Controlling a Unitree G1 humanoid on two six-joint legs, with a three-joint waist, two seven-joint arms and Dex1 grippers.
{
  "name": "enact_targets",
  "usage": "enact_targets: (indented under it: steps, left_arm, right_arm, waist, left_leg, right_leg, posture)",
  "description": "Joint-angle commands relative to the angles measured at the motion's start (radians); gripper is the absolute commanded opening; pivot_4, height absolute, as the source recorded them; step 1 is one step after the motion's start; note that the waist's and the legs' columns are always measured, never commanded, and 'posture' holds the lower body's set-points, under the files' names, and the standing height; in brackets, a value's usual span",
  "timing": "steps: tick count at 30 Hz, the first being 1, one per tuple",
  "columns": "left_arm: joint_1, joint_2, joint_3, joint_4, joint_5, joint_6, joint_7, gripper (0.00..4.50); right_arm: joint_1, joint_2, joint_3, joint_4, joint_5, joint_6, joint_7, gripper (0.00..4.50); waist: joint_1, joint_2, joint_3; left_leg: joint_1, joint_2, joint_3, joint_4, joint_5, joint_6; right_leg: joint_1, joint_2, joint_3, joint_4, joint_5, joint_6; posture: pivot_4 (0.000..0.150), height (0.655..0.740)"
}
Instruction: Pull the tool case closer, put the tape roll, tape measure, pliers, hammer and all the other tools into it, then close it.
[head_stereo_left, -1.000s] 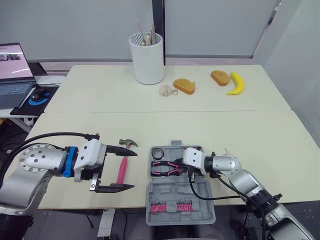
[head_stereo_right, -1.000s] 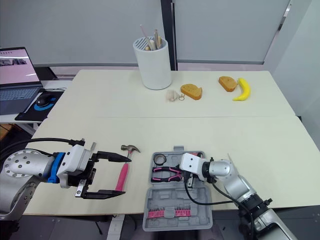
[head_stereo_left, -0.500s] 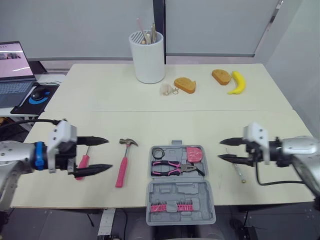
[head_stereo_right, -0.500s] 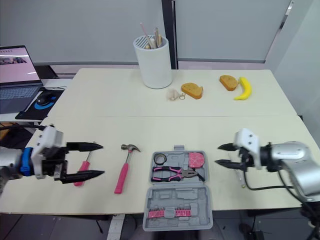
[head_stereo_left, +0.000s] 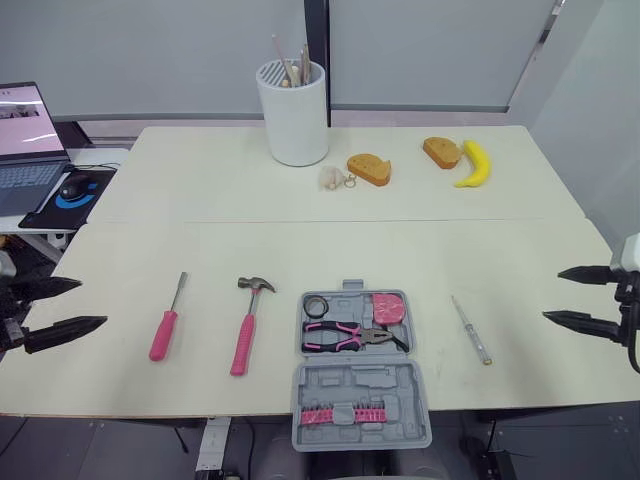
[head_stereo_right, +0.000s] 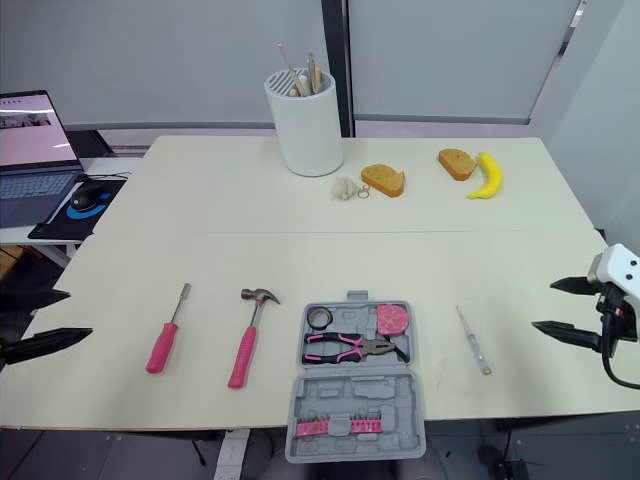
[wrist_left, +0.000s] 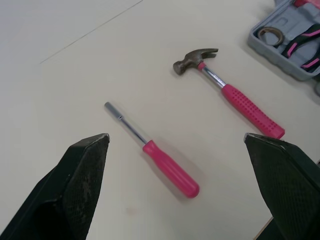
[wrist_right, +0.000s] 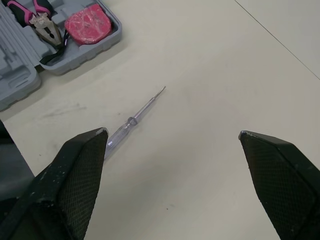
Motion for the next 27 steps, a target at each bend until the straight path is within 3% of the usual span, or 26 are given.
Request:
enact_targets:
  steps: [1, 14, 19, 20, 23, 27]
  left_arm:
    - [-0.031, 0.024, 0.007, 0.017, 0.007, -0.025, -0.006, 4.5]
    - [-0.055, 0.007, -0.02, -0.025, 0.024, -0.023, 0.003, 4.5]
    - [-0.039, -0.062, -0.075, -0.202, 0.006, 0.018, 0.061, 4.5]
    - [-0.035, -0.087, -0.096, -0.267, -0.005, 0.032, 0.077, 4.31]
    - [-0.019, -0.139, -0.172, -0.443, -0.014, 0.065, 0.113, 3.63]
    - [0.001, -0.19, -0.285, -0.598, 0.014, 0.061, 0.154, 2.28]
  right_arm:
    - [-0.005, -0.014, -0.006, -0.002, -0.004, -0.025, 0.009, 4.45]
    - [-0.019, -0.004, 0.045, -0.021, -0.02, -0.032, -0.016, 4.45]
    - [-0.055, 0.019, 0.124, -0.083, -0.042, -0.046, -0.046, 4.45]
    - [-0.06, 0.027, 0.148, -0.105, -0.05, -0.052, -0.051, 4.48]
    - [-0.069, 0.052, 0.229, -0.182, -0.07, -0.058, -0.067, 3.85]
    - [-0.092, 0.109, 0.345, -0.267, -0.116, -0.057, -0.117, 2.46]
  waist:
    - [0.001, 0.0, 0.0]
    - [0.001, 0.0, 0.0]
    - [0.0, 0.0, 0.0]
    - [0.0, 0.0, 0.0]
    - [0.002, 0.0, 0.0]
    - [0.002, 0.0, 0.0]
  left_leg:
    - [0.0, 0.0, 0.0, 0.0, 0.0, 0.0]
    - [-0.002, 0.0, 0.0, 0.0, 0.0, 0.0]
    - [-0.003, 0.0, 0.0, 0.0, 0.0, 0.0]
    - [-0.003, 0.0, 0.0, 0.0, 0.0, 0.0]
    - [-0.004, 0.0, 0.0, 0.001, 0.0, 0.0]
    - [-0.005, 0.0, -0.001, 0.002, 0.0, 0.0]
  right_leg:
    - [0.0, 0.0, 0.0, 0.0, 0.0, 0.0]
    - [-0.001, -0.001, 0.0, 0.0, 0.0, 0.0]
    - [-0.001, -0.001, 0.0, 0.0, 0.0, 0.0]
    - [-0.001, -0.001, 0.0, 0.0, 0.0, 0.0]
    - [-0.002, -0.001, 0.0, 0.0, 0.0, 0.0]
    - [-0.003, 0.0, -0.001, 0.0, 0.0, 0.0]
  posture:
    - [0.15, 0.74]
    - [0.15, 0.74]
    - [0.15, 0.74]
    - [0.15, 0.74]
    - [0.15, 0.74]
    - [0.15, 0.74]
